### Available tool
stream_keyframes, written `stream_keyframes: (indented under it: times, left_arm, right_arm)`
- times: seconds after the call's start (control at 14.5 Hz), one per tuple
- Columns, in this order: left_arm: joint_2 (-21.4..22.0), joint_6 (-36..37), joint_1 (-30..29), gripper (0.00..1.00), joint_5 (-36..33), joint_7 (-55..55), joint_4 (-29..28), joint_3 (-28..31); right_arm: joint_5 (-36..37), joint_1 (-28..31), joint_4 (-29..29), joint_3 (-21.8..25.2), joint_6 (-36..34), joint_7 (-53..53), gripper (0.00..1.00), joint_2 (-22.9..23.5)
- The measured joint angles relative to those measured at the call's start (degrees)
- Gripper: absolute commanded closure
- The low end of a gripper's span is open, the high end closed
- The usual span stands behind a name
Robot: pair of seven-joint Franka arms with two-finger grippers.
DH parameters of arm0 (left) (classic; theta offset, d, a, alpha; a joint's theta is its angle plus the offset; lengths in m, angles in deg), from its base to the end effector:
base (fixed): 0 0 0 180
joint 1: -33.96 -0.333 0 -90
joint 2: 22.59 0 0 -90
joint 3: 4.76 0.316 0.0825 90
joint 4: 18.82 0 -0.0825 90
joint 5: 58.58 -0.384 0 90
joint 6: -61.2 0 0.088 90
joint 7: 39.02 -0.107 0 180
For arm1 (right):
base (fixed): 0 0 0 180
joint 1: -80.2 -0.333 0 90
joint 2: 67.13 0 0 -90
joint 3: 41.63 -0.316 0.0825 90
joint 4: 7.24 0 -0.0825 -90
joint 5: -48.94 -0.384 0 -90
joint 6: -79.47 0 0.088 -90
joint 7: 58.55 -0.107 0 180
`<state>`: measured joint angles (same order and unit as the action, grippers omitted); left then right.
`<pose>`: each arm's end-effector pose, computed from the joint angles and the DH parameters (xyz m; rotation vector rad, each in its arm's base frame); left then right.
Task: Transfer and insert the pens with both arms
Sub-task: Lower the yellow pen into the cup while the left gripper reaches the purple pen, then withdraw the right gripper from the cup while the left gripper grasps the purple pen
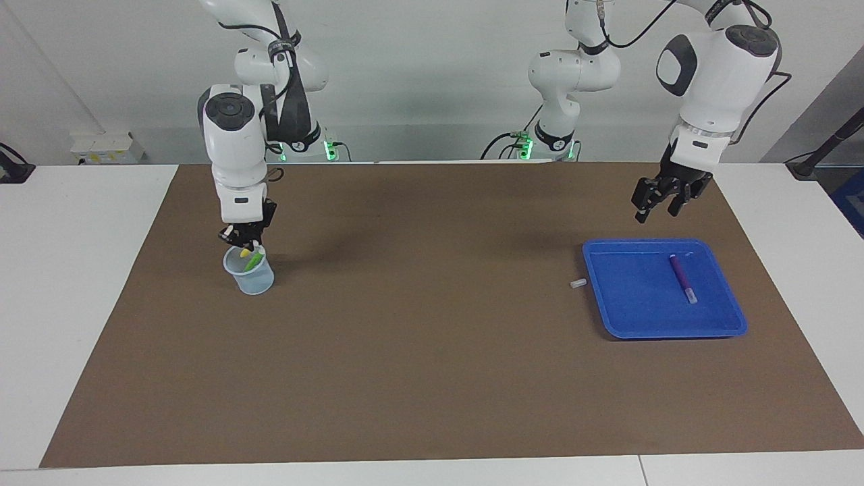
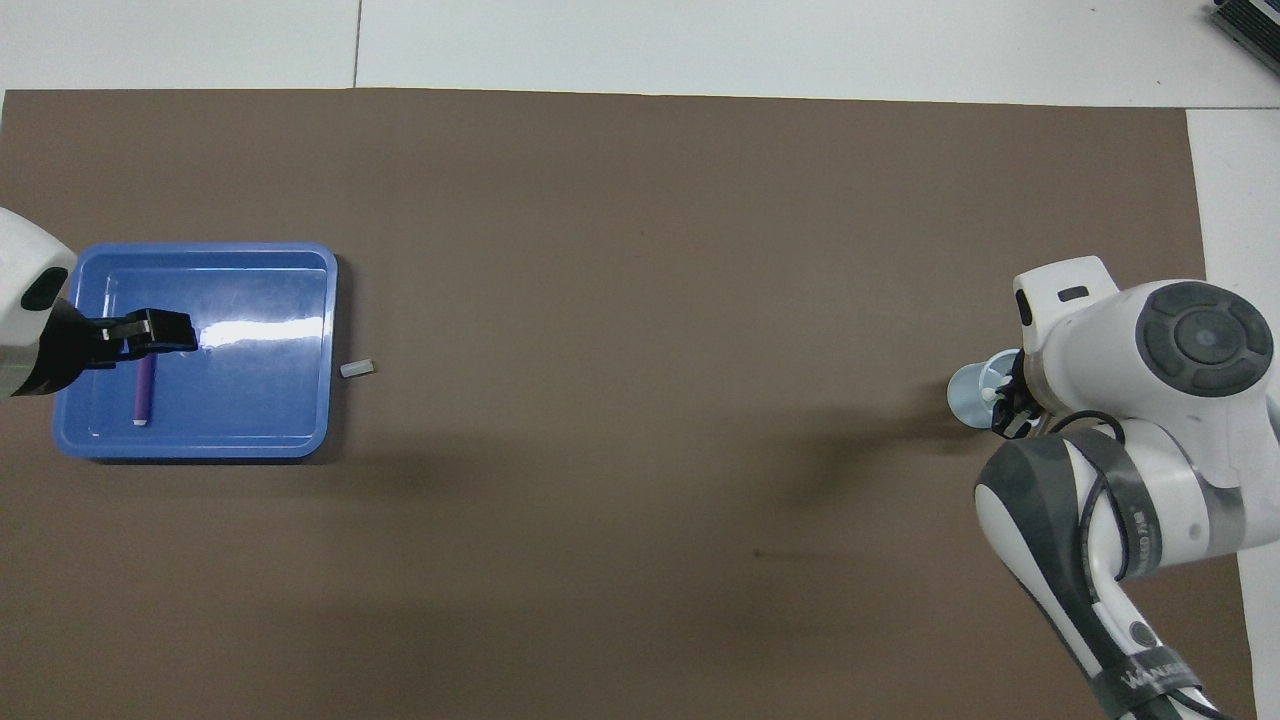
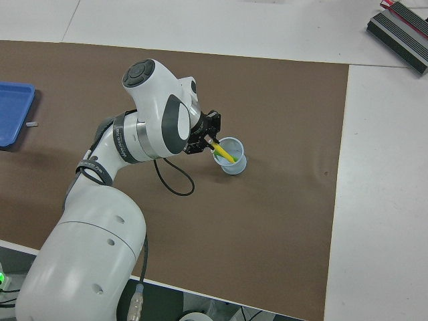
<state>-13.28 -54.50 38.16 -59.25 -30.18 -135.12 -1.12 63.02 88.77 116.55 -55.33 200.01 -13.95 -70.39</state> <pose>0.5249 -0.0028 0.5323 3.1131 0.2186 0.2365 0.5248 0.0365 0.4227 2.5748 1.3952 -0.1149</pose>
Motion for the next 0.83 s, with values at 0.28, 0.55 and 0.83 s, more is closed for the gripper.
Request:
stream_keyframes:
  times: [0.28,0.55,0.83]
  left_arm:
    - [-0.31,0.10,-4.57,0.18,0.60,-8.21,-0.54,0.15]
    - [-3.02,-0.97,-7.76,0.19,0.83,-14.50,-0.84,0.15]
    - [-6.94,-4.46,-10.35,0.19,2.45,-18.84,-0.86,0.17]
  right_arm:
    - [-0.04,0.61,0.29,0.00,0.95,-0.05,0.70,0.01]
    - [-0.04,2.02,0.80,0.01,3.51,0.29,0.57,0.17]
    - [-0.04,2.04,0.86,-0.18,3.55,0.31,0.56,0.20]
